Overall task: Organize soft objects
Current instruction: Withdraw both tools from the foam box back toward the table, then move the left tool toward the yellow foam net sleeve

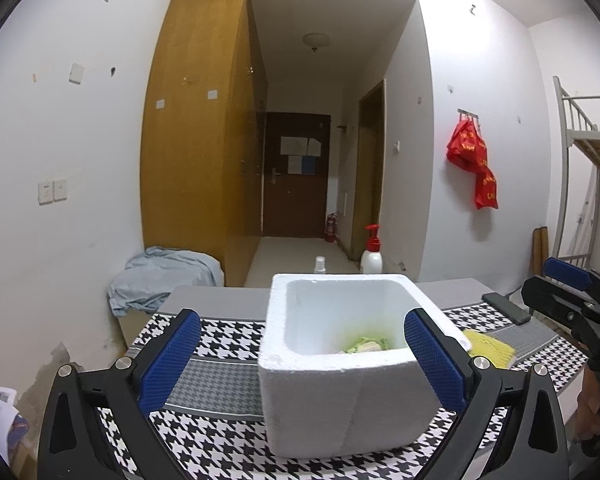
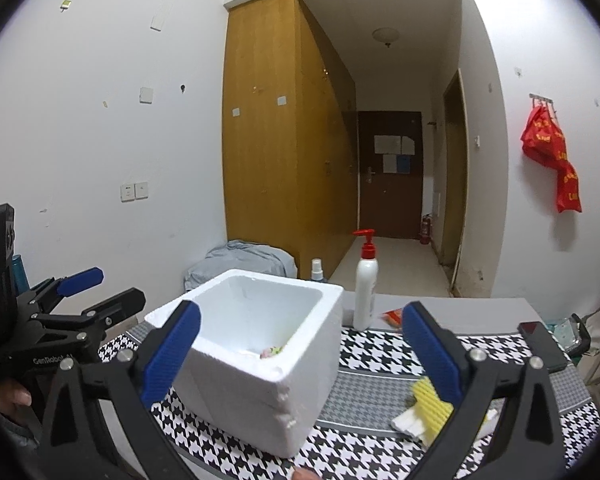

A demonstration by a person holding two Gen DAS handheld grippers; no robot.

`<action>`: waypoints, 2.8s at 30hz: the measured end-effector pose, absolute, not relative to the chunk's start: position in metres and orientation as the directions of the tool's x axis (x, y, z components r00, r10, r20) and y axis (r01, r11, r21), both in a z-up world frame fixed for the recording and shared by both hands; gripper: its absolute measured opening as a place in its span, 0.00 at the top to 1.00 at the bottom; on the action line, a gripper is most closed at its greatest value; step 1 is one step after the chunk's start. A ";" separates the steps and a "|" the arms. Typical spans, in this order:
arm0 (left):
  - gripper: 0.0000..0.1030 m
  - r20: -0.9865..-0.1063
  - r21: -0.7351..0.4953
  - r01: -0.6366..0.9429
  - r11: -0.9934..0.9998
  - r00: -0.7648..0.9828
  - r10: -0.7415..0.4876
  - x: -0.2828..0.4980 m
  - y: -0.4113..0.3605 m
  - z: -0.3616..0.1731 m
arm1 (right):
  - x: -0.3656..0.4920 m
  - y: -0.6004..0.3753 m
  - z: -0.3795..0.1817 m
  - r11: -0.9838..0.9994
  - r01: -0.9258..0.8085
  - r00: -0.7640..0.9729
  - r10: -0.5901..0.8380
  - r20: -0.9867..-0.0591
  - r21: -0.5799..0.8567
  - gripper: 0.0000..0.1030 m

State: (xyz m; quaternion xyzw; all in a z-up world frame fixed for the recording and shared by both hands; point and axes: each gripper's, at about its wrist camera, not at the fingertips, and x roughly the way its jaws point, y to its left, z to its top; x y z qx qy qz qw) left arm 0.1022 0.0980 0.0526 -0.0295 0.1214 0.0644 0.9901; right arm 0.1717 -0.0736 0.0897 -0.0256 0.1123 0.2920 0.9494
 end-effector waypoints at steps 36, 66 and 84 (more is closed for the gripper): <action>0.01 -0.215 -0.076 -0.073 0.994 0.975 0.055 0.075 0.067 0.022 | 0.128 -0.125 0.045 0.877 -0.477 0.854 0.476 -0.208 0.051 0.01; 0.01 -0.287 -0.033 0.190 0.981 0.938 -0.192 0.092 -0.028 -0.007 | 0.111 -0.202 0.029 0.961 -0.260 0.926 0.276 -0.256 0.097 0.01; 0.01 -0.358 0.004 0.297 0.955 0.892 -0.276 0.114 -0.072 -0.025 | 0.121 -0.238 0.011 0.962 -0.213 0.919 0.256 -0.301 0.170 0.01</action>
